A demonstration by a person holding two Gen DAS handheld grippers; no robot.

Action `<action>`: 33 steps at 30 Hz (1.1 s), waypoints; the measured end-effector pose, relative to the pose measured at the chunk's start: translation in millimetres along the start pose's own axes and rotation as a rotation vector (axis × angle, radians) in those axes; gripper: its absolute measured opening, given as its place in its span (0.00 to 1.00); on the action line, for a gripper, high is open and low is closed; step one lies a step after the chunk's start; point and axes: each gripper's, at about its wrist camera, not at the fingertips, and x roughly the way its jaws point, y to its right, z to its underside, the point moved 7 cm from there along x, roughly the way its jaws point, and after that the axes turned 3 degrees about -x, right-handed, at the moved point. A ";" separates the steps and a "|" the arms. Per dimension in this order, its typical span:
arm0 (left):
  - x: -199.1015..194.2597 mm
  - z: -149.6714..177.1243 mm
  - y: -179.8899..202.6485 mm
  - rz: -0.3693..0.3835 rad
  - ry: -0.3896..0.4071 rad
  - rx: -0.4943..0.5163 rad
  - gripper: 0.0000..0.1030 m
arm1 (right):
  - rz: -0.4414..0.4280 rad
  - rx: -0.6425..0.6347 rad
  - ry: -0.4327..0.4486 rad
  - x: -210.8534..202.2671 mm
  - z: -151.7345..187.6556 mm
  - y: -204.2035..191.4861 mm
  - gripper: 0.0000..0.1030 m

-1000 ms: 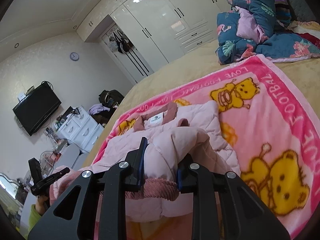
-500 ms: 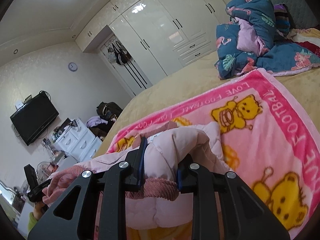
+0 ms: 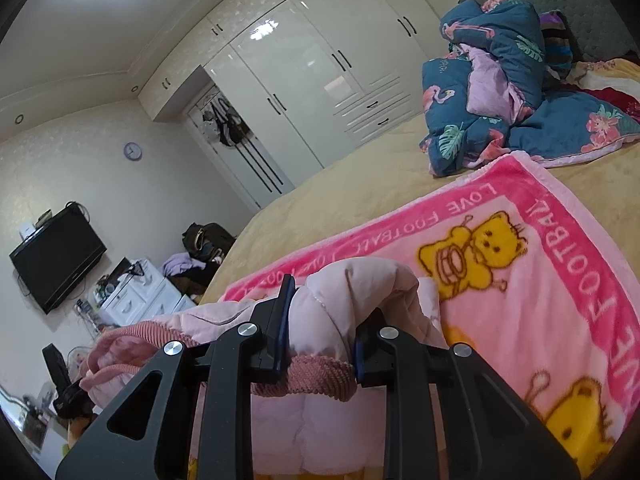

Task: Fold large clothes
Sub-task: 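Lift the held hem with both grippers and fold it toward the collar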

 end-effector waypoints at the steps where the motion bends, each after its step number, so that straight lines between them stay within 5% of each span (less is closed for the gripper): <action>1: 4.4 -1.2 -0.5 -0.009 0.008 0.004 0.18 | 0.008 0.005 0.000 4.0 -1.1 2.5 0.22; 17: 54.3 14.6 -14.2 -0.039 0.007 0.046 0.19 | 0.112 0.044 -0.044 59.5 15.8 37.1 0.22; 33: 82.8 30.9 -23.7 -0.056 -0.038 0.061 0.19 | 0.075 0.124 -0.087 79.9 26.3 51.4 0.29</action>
